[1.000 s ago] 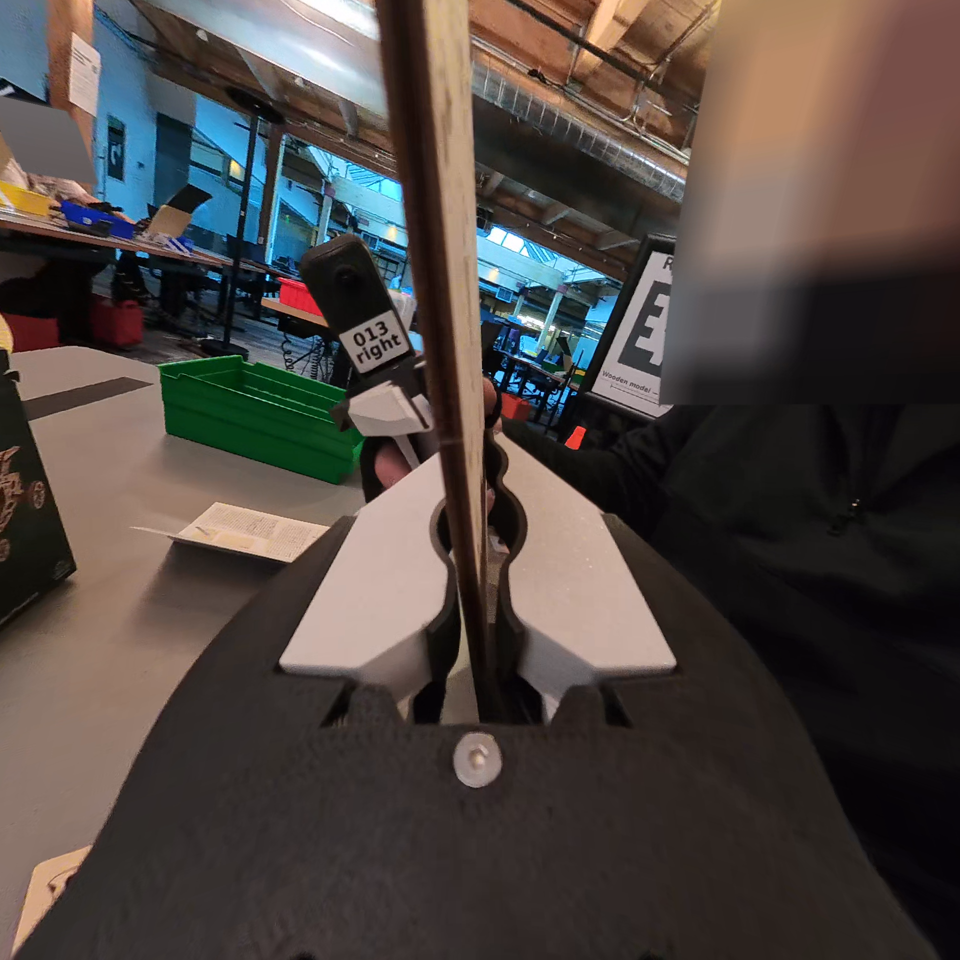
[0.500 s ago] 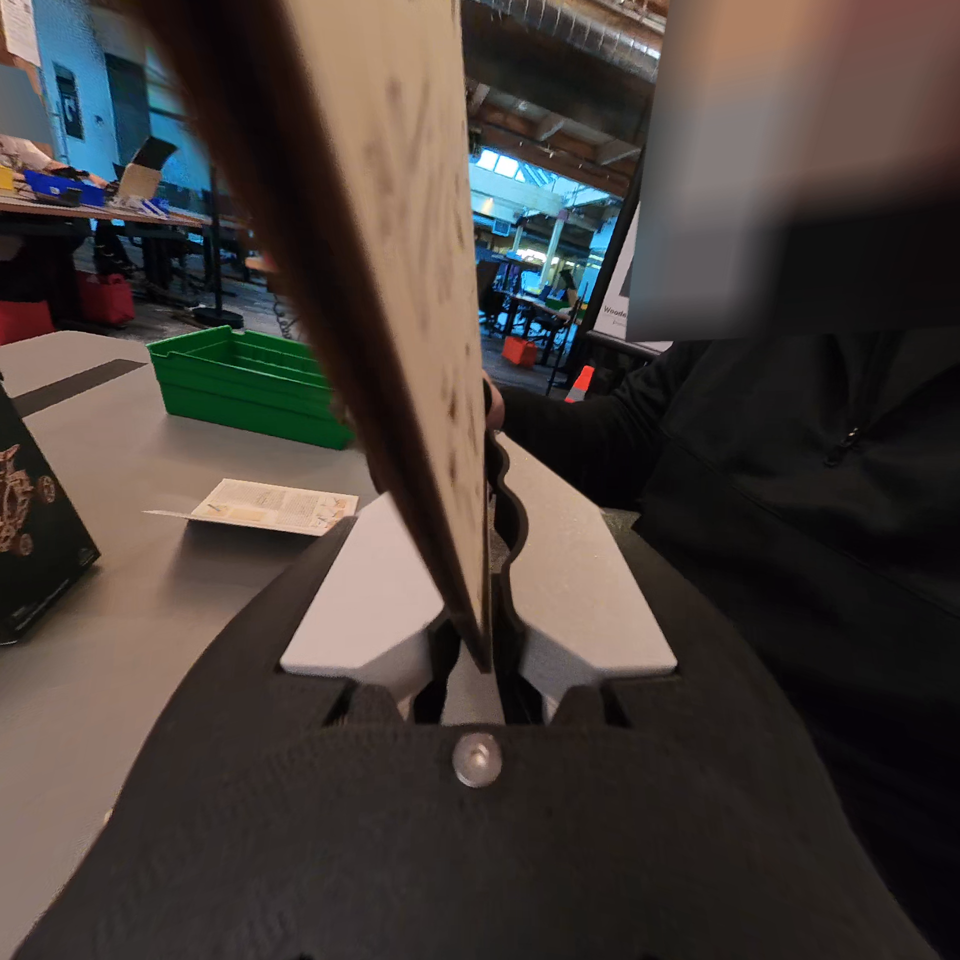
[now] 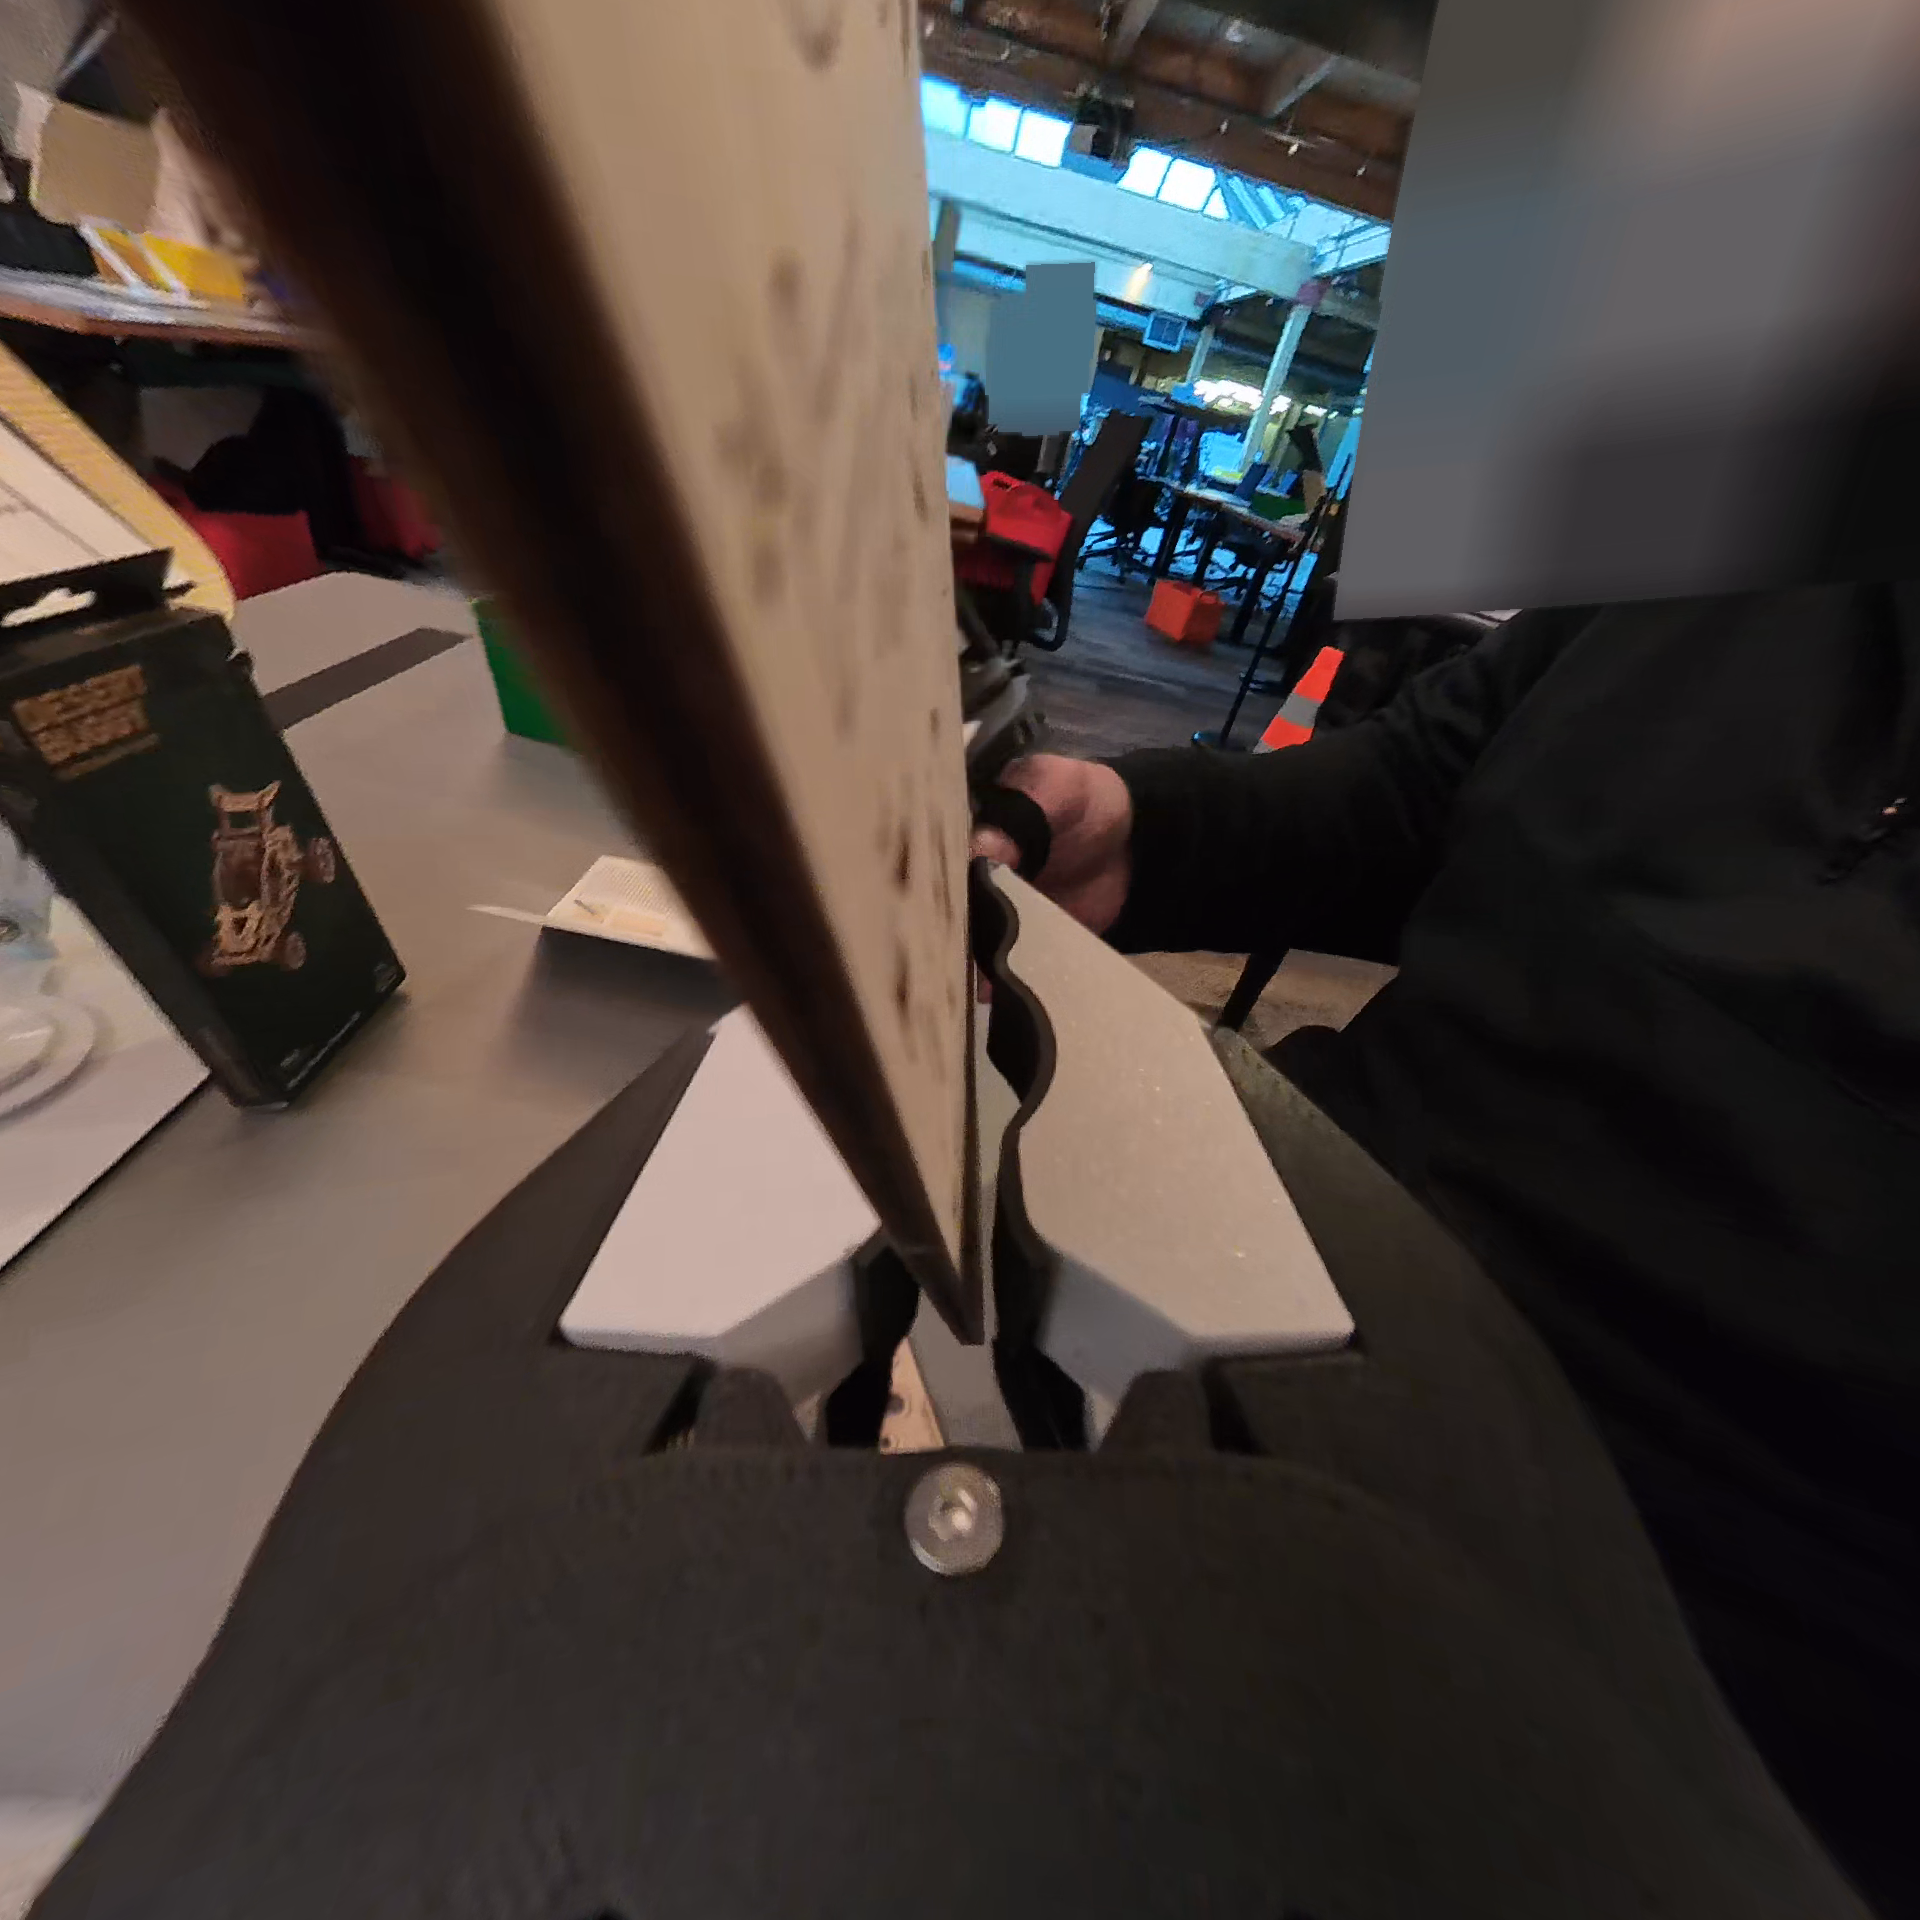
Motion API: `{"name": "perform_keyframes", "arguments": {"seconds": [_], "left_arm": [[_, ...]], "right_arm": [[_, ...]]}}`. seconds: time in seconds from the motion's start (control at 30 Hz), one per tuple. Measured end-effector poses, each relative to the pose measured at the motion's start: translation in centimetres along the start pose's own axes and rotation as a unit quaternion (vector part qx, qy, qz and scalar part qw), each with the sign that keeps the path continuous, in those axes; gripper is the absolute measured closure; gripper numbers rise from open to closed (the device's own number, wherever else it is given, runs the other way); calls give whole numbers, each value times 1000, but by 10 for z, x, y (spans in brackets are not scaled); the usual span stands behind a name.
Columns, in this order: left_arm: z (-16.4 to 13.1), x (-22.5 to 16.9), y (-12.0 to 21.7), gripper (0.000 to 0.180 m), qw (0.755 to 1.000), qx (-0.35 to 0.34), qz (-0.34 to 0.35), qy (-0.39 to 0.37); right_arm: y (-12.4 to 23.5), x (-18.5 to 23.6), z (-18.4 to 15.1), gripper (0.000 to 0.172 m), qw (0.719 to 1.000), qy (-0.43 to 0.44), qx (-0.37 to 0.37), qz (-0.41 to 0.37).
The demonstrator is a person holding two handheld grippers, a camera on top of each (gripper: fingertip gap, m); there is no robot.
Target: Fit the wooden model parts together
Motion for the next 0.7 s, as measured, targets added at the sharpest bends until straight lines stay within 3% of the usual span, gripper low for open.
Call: {"name": "perform_keyframes", "arguments": {"seconds": [0.2,0.33,0.57,0.7], "left_arm": [[0,9,25,178,999,8,42,7],[-2,11,35,178,998,19,59,7],[-11,17,38,178,998,23,62,24],[-21,22,32,178,997,33,54,36]], "right_arm": [[-22,-11,-46,170,987,70,95,-107],[-26,-19,-61,170,982,66,128,-118],[1,-32,-79,171,970,57,173,-163],[20,-45,-97,171,946,67,238,-212]]}}
Point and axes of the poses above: each gripper's, where its closed fingertips meet, y back along the fingers, z out of its top, x = y × z across the jaws, the point moved 8 cm from there along y, back along the fingers, and after that the axes turned 4 degrees about z, right-handed, at the moved point
